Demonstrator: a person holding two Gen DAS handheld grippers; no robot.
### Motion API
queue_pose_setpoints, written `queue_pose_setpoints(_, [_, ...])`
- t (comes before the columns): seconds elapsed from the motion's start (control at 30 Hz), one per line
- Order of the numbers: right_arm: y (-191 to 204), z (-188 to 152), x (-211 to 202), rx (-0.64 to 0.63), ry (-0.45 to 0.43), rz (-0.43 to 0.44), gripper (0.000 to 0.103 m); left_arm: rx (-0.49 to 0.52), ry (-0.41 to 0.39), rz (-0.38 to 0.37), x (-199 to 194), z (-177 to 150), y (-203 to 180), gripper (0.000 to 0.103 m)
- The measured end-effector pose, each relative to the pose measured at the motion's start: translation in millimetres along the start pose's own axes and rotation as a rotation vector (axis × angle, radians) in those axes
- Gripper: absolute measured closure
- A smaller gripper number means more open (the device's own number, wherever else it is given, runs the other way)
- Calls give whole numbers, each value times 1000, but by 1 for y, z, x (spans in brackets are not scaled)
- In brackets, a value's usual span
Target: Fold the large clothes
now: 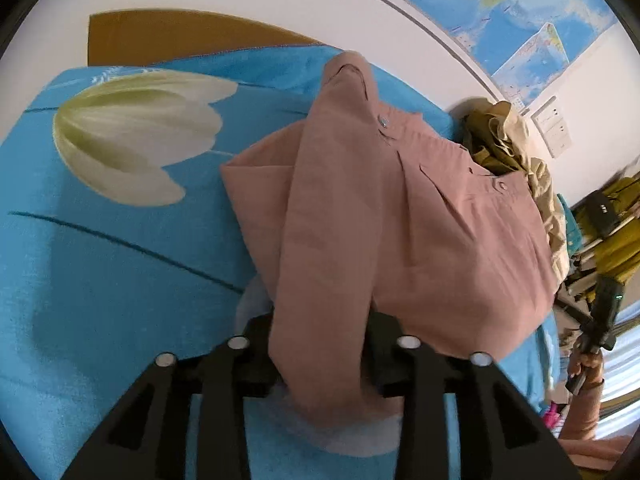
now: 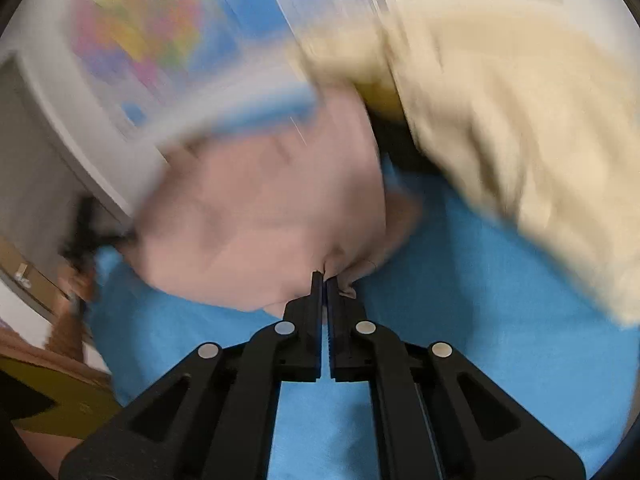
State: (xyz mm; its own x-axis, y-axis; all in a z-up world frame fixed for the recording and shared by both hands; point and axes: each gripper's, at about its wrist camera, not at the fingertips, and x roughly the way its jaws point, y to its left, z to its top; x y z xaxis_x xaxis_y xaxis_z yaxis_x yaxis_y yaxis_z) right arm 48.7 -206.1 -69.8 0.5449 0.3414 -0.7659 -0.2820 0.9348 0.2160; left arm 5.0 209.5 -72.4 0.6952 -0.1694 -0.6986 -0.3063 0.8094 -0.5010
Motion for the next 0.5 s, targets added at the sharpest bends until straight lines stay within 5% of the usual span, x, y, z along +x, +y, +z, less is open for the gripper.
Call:
queue_pose_setpoints(0.1, [-2,4,-12,33,-82,-4,85,49,-75,141,-15,4,-11,39])
queue_pose_setpoints(0.13, [1,9,-24,32,-143,-21,61,65,-95,158,-20,6,-14,37])
queue_pose_setpoints(0.2, [11,20,-38,11,-246,-33,40,116,-132,168,-30,12,-27,30])
queue_pose_setpoints(0.3, [36,40,-26,-47,-266,46,42,192,-142,131,-32,17,-48,29])
queue_pose_setpoints(0.5, [77,71,57,-166,-125,-22,46,222,-77,204,2,30,-60,31])
